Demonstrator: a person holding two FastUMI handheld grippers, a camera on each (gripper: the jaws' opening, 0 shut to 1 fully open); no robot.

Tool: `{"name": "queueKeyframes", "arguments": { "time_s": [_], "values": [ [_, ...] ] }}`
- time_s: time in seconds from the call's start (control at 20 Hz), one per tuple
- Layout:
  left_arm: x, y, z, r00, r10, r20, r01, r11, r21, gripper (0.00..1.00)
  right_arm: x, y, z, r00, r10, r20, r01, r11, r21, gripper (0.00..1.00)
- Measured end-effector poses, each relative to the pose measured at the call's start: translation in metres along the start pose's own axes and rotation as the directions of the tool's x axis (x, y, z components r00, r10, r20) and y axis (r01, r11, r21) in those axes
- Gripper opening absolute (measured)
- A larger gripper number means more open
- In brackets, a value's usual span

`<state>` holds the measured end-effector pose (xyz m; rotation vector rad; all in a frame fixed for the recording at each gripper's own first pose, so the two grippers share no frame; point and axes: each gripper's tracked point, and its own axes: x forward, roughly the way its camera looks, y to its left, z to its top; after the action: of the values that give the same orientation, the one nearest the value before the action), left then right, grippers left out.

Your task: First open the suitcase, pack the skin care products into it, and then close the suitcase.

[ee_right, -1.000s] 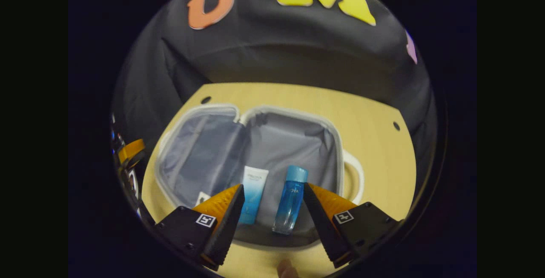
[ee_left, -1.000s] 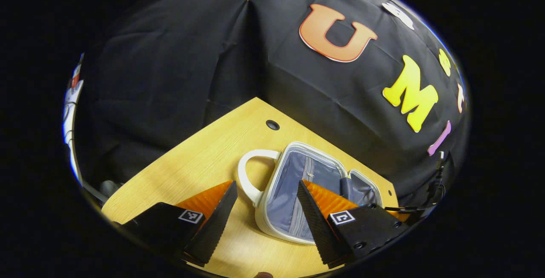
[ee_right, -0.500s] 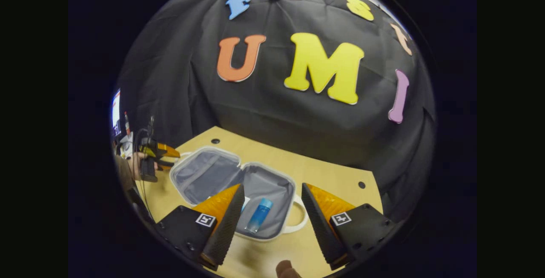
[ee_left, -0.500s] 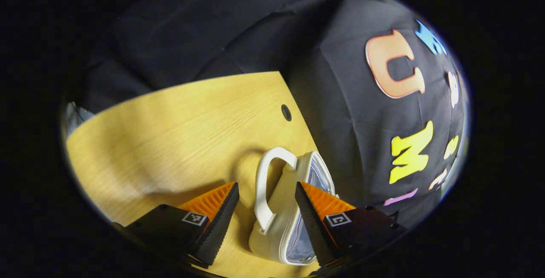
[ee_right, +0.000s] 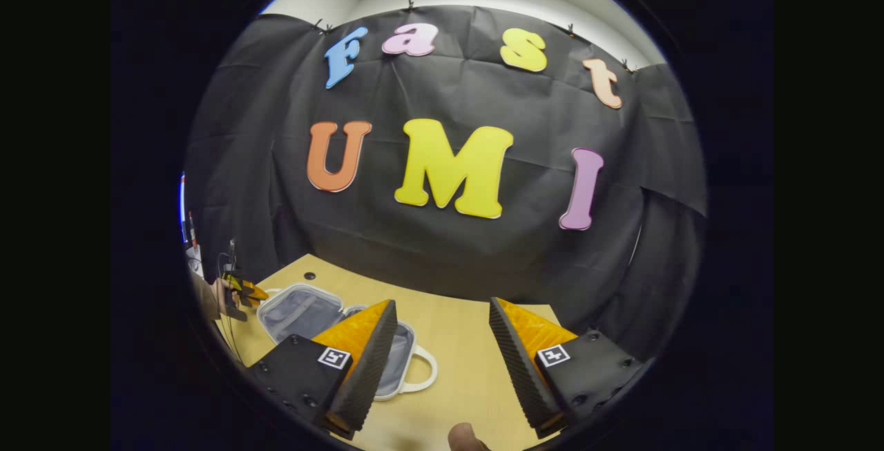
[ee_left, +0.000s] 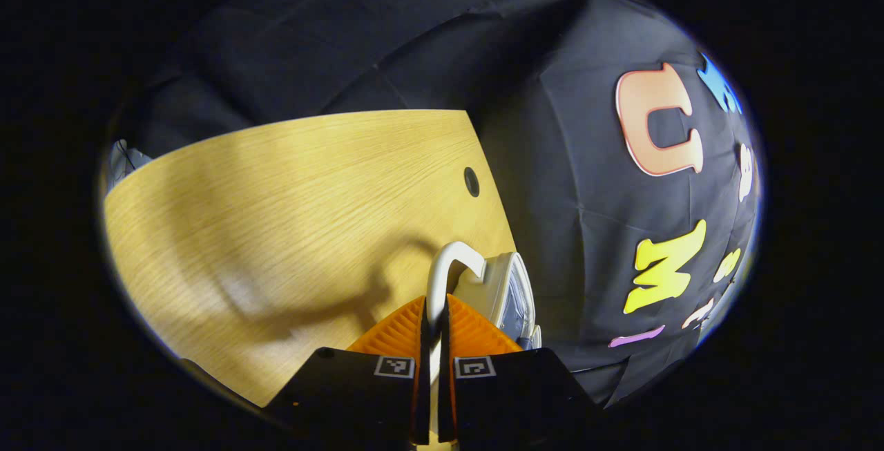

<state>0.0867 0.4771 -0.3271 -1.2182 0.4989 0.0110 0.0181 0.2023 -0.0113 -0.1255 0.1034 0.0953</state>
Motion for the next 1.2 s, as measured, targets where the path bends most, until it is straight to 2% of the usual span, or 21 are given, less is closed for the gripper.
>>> {"name": "queueKeyframes", "arguments": {
  "time_s": [0.15, 0.25, 0.45, 0.7, 0.8, 0.85, 1.05, 1.1, 1.2],
  "values": [
    [-0.012, -0.024, 0.004, 1.000, 0.024, 0.016, -0.025, 0.998, 0.052, 0.05, -0.002, -0.012, -0.005, 1.000, -0.007, -0.010, 0.007, 1.000, 0.004, 0.79],
    [-0.022, -0.048, 0.007, 0.999, 0.014, 0.034, -0.018, 0.995, 0.099, 0.04, 0.000, -0.020, -0.006, 1.000, -0.007, -0.015, 0.007, 1.000, 0.009, 0.80],
    [-0.051, -0.119, 0.007, 0.993, -0.096, 0.065, 0.081, 0.976, 0.203, 0.03, 0.002, -0.032, 0.004, 1.000, 0.024, 0.020, -0.024, 1.000, 0.007, 0.78],
    [-0.077, -0.205, -0.031, 0.983, -0.174, 0.063, 0.137, 0.916, 0.377, 0.03, 0.003, -0.056, 0.018, 0.996, 0.063, 0.065, -0.064, 0.998, 0.003, 0.80],
    [-0.082, -0.241, -0.057, 0.979, -0.197, 0.055, 0.151, 0.876, 0.459, 0.03, 0.001, -0.064, 0.021, 0.994, 0.078, 0.081, -0.078, 0.997, -0.004, 0.79],
    [-0.081, -0.255, -0.071, 0.979, -0.199, 0.047, 0.147, 0.846, 0.513, 0.03, -0.002, -0.068, 0.021, 0.992, 0.086, 0.087, -0.085, 0.996, -0.007, 0.80],
    [-0.078, -0.289, -0.122, 0.985, -0.165, 0.049, 0.080, 0.690, 0.719, 0.03, -0.002, -0.090, 0.018, 0.989, 0.111, 0.096, -0.111, 0.994, -0.007, 0.80],
    [-0.074, -0.297, -0.134, 0.985, -0.164, 0.047, 0.074, 0.658, 0.749, 0.03, -0.001, -0.095, 0.015, 0.989, 0.115, 0.091, -0.115, 0.993, 0.001, 0.80],
    [-0.066, -0.311, -0.166, 0.986, -0.163, 0.019, 0.087, 0.615, 0.784, 0.03, 0.000, -0.106, 0.013, 0.989, 0.117, 0.086, -0.119, 0.993, 0.017, 0.78]
  ]
}}
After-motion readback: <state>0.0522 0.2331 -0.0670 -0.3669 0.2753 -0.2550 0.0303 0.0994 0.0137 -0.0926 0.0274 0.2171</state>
